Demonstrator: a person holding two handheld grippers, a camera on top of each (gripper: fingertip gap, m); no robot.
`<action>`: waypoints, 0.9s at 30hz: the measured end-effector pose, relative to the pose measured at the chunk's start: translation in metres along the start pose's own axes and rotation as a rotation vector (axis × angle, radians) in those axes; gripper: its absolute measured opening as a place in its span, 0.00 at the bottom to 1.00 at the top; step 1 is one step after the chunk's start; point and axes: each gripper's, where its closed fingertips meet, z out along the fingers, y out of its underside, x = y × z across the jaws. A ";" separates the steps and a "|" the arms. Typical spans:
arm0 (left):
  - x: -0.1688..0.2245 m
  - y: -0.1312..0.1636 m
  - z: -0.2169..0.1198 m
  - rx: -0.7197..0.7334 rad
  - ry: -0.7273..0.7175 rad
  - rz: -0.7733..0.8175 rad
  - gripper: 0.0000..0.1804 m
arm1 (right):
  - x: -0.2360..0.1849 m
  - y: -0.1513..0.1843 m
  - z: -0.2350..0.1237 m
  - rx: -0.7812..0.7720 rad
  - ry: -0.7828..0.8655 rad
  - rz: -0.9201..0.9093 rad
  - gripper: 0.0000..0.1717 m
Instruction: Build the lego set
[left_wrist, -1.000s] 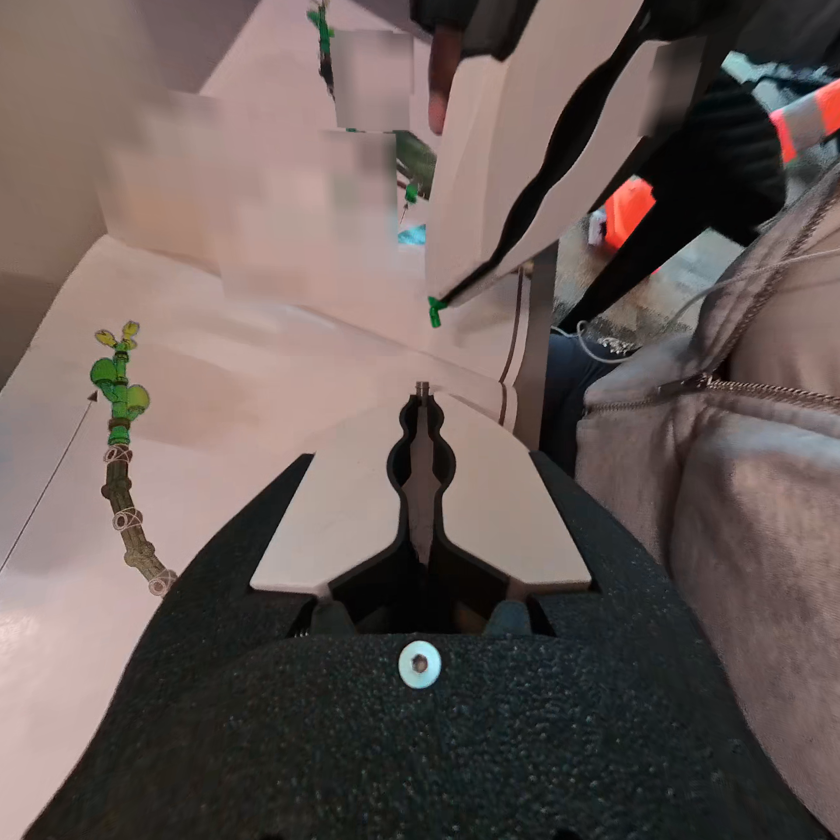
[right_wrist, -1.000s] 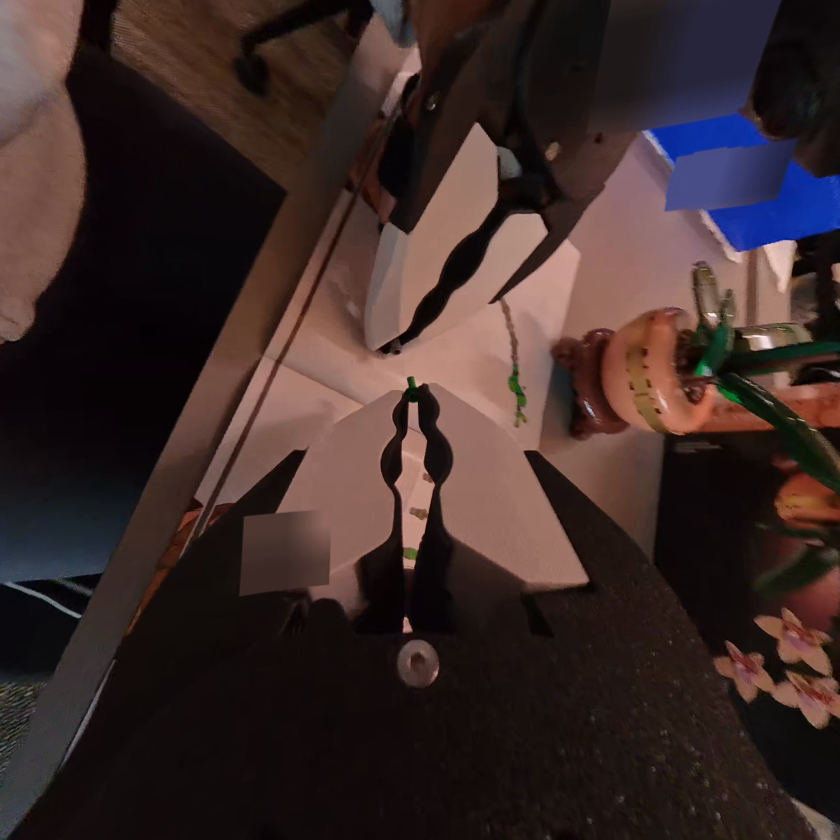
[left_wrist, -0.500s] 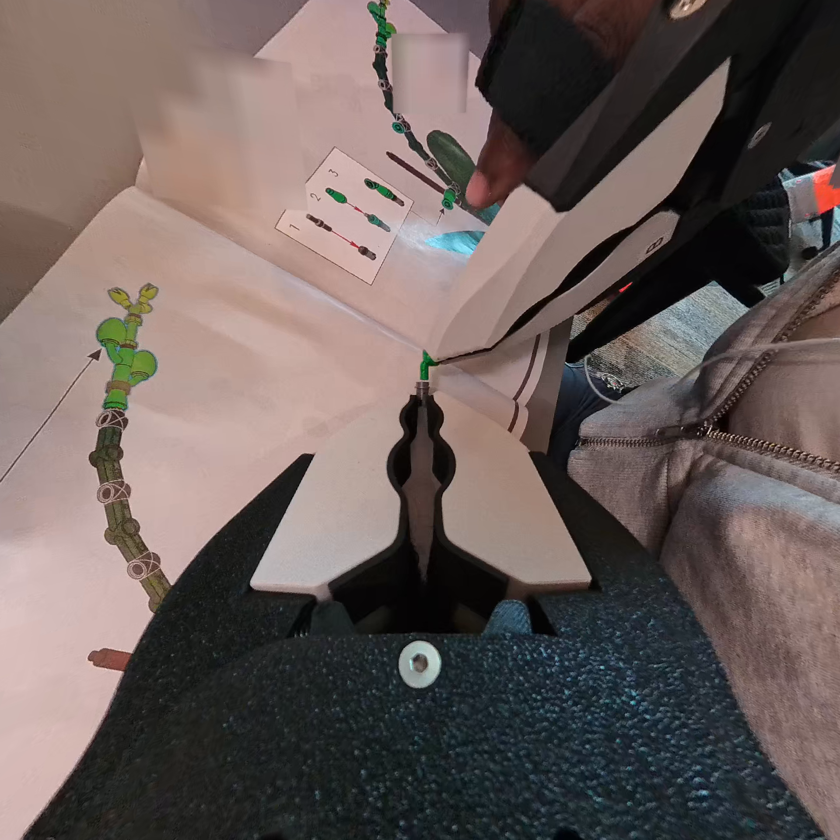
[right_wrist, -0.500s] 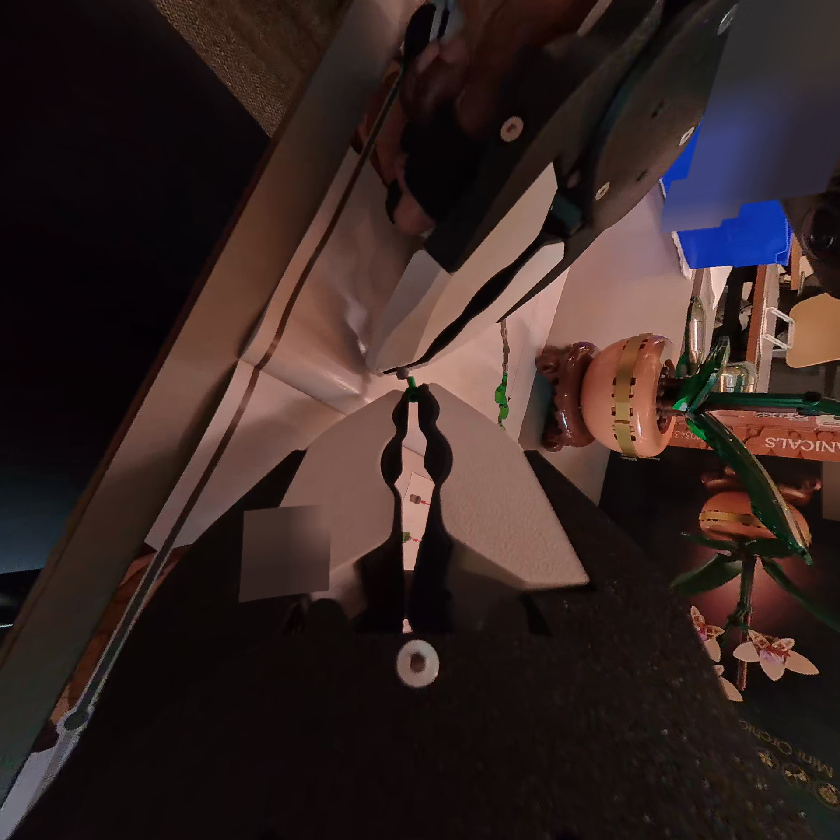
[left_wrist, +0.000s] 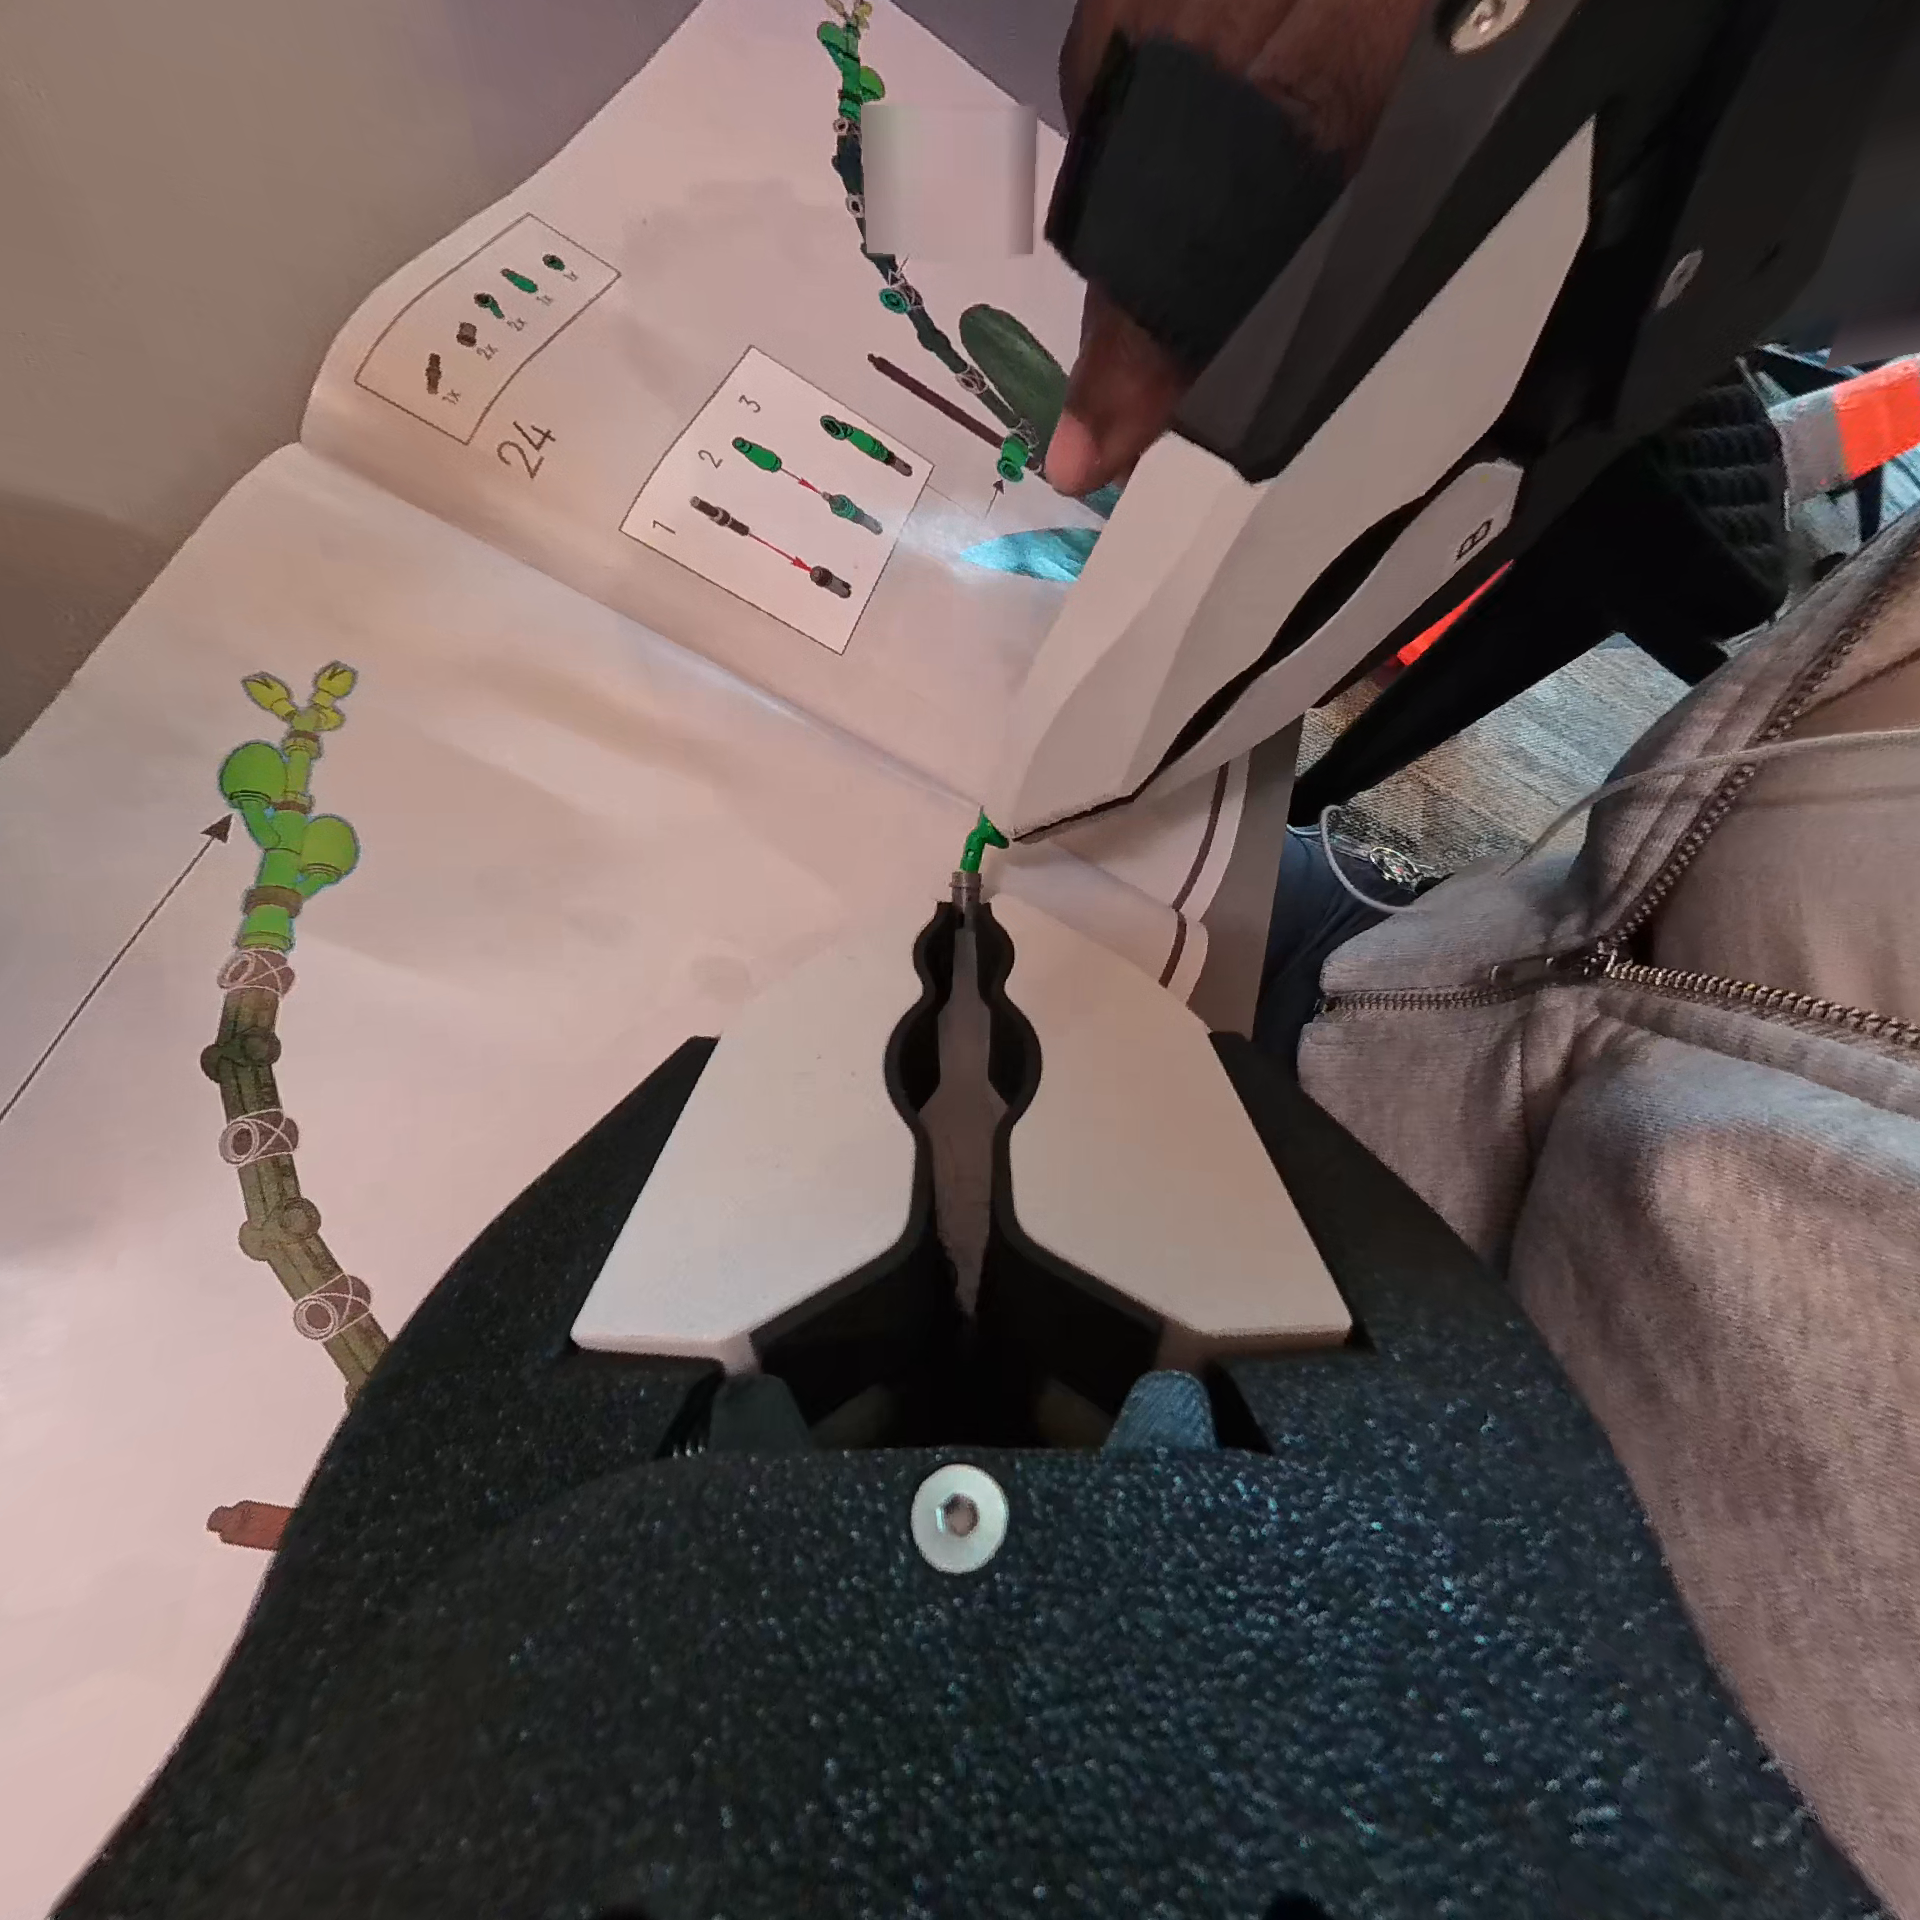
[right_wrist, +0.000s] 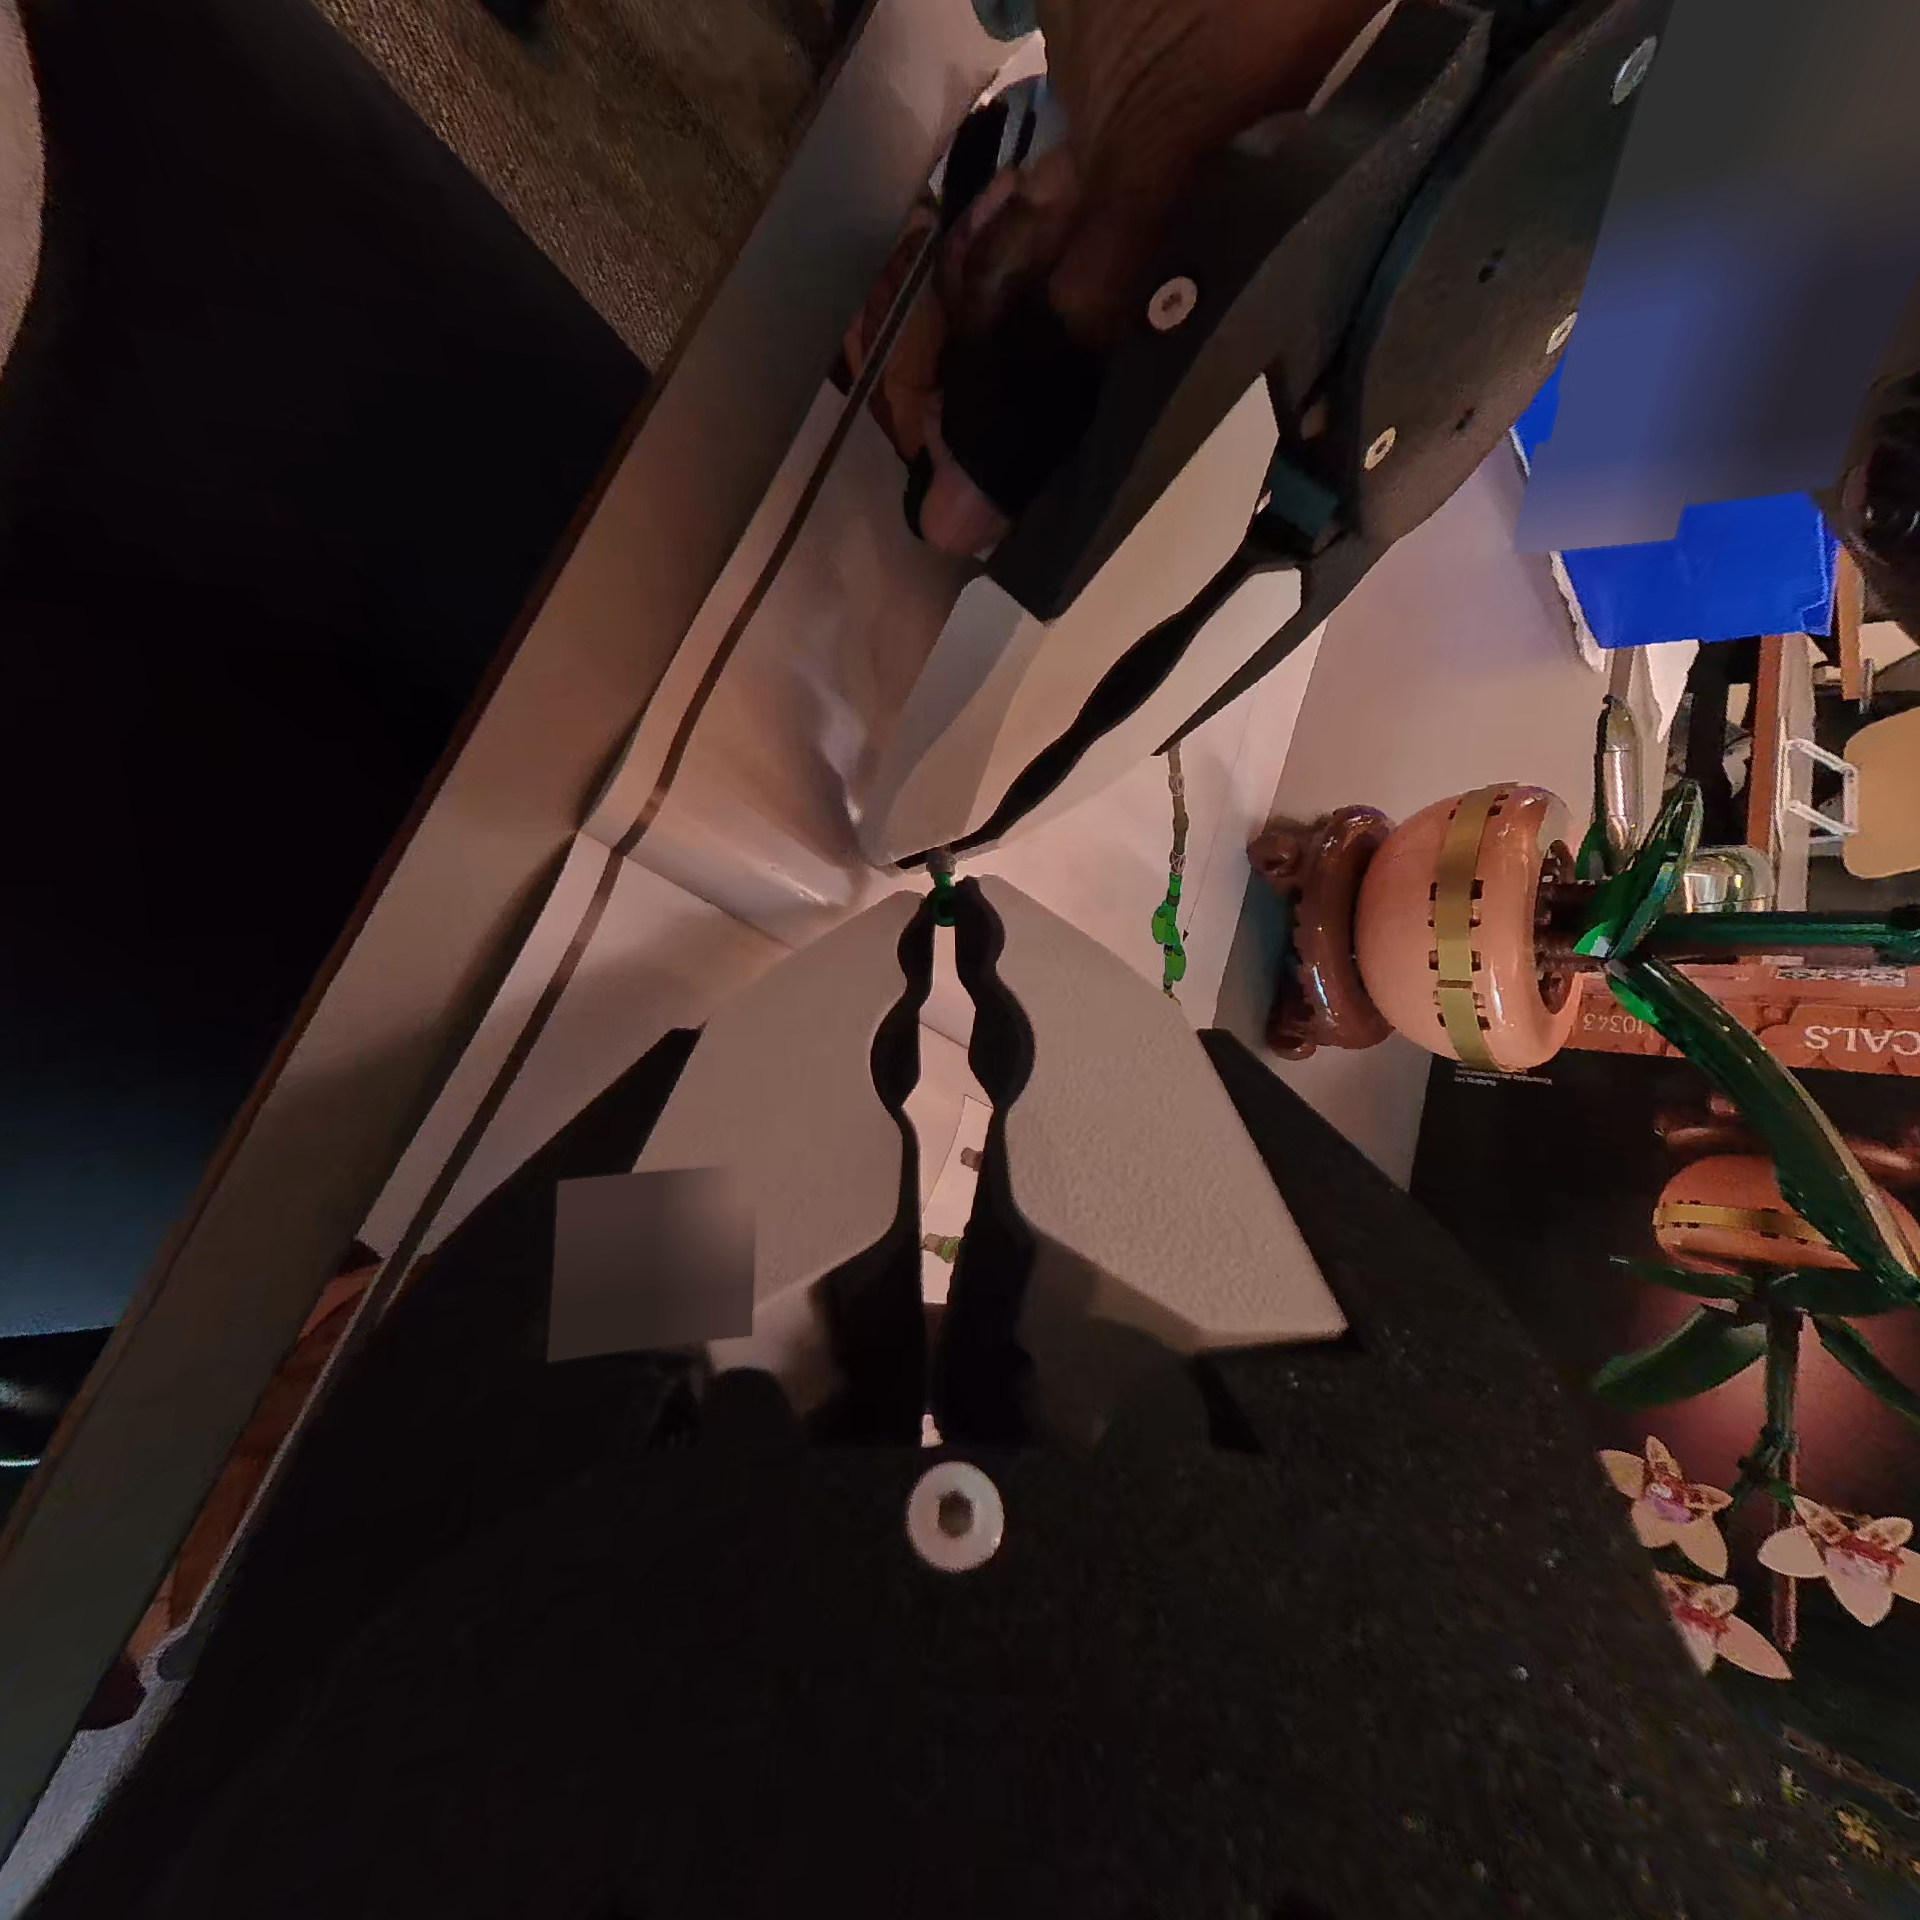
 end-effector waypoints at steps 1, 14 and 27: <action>0.001 0.000 0.000 -0.001 0.003 0.007 0.02 | 0.000 -0.001 0.000 0.009 -0.001 0.002 0.02; 0.008 -0.003 -0.001 0.027 0.038 0.091 0.02 | 0.001 -0.009 -0.011 0.277 -0.091 0.302 0.01; 0.017 -0.017 -0.003 0.130 0.054 0.220 0.02 | 0.009 -0.009 -0.030 0.429 -0.094 0.551 0.01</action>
